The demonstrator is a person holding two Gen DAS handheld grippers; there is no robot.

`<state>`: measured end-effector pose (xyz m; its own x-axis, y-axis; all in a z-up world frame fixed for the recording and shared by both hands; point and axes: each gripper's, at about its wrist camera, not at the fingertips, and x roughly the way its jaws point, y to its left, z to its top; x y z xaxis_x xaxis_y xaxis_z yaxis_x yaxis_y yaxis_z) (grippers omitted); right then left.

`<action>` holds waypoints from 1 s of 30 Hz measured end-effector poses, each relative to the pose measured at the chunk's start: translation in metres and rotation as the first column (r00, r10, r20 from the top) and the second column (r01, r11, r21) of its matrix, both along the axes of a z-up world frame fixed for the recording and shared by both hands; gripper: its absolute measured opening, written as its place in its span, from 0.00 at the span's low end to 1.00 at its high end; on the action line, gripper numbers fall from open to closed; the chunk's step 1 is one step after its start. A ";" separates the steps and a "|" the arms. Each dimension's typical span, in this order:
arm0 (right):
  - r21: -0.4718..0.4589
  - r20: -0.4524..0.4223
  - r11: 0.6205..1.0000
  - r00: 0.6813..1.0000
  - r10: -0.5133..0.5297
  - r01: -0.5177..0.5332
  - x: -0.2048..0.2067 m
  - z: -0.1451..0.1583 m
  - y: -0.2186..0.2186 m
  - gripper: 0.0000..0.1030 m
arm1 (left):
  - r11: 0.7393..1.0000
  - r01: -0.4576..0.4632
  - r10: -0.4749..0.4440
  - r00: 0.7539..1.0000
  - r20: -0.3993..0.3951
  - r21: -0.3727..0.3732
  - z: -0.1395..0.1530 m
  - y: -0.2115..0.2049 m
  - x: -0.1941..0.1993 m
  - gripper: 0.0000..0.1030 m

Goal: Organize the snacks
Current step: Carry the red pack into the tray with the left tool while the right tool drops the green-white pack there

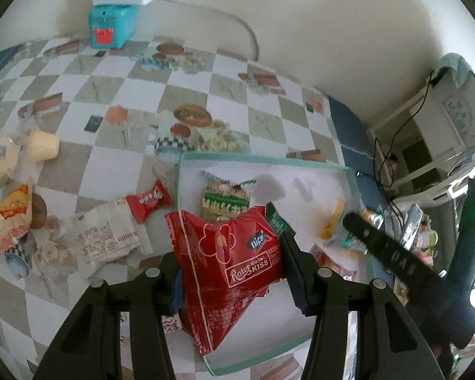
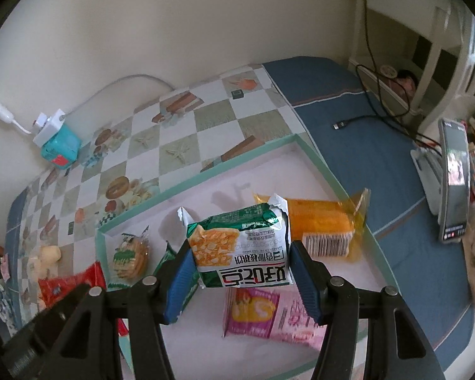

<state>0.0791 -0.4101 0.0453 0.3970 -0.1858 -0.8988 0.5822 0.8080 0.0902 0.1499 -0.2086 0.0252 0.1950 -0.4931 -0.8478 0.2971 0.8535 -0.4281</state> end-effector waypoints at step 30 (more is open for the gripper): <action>-0.031 -0.050 0.999 0.998 0.039 -0.041 0.005 -0.002 0.028 1.00 | 0.981 -0.157 0.157 0.988 0.011 0.111 -0.007 0.056 0.008 0.91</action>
